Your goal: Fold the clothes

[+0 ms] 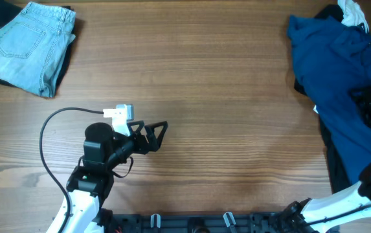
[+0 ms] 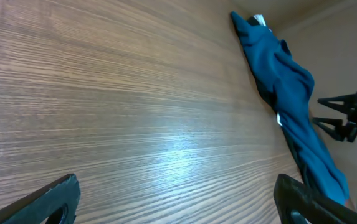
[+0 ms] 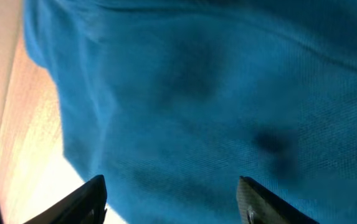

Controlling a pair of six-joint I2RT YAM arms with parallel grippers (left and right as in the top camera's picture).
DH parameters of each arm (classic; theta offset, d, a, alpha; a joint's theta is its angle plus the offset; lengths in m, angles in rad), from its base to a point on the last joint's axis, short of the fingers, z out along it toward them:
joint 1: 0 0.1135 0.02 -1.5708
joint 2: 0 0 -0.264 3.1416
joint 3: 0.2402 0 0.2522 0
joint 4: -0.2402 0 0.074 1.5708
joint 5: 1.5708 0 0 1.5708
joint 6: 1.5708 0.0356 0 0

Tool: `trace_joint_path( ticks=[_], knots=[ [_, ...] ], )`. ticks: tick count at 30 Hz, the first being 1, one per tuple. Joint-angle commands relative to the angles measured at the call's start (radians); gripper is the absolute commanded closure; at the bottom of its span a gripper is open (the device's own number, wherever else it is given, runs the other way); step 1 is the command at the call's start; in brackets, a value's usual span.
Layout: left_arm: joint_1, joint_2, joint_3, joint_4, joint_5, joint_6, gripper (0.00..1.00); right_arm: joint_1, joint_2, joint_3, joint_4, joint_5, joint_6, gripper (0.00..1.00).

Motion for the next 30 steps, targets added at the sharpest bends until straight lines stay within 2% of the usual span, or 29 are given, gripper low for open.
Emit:
trace_joint_path(
  ticks=[1,4,5,7,11,18,19,20,22,26,30],
  knots=[
    [-0.026,0.005,0.015,0.007,0.019,0.016,0.0,-0.047,0.027,0.014,0.011,-0.031,0.017,0.31],
    [-0.039,0.005,0.015,0.008,0.019,0.012,0.0,-0.101,0.027,0.014,0.013,-0.06,0.023,0.55],
    [-0.04,0.005,0.015,0.008,0.019,0.012,0.0,-0.124,0.027,0.014,0.014,-0.091,0.023,0.52],
    [-0.04,0.005,0.015,0.008,0.019,0.013,0.0,-0.16,0.027,0.014,0.019,-0.138,0.024,0.35],
    [-0.04,0.005,0.015,0.02,0.018,0.012,0.0,-0.225,0.027,0.014,0.025,-0.199,0.039,0.11],
    [-0.04,0.005,0.015,0.022,0.019,0.012,0.0,-0.245,0.034,0.014,0.045,-0.196,0.033,0.14],
    [-0.04,0.005,0.015,0.022,0.019,0.012,0.0,-0.243,0.039,0.014,0.052,-0.204,0.018,0.23],
    [-0.04,0.005,0.015,0.022,0.019,0.012,0.0,-0.238,0.044,0.014,0.059,-0.231,-0.032,0.29],
    [-0.04,0.005,0.015,0.022,0.019,0.012,0.0,-0.225,0.054,0.014,0.067,-0.323,-0.167,0.3],
    [-0.04,0.005,0.015,0.022,0.019,0.008,0.0,-0.191,0.062,0.014,0.092,-0.42,-0.333,0.31],
    [-0.04,0.005,0.015,0.022,0.019,-0.011,0.0,-0.161,0.064,0.014,0.106,-0.412,-0.404,0.31]
  ],
)
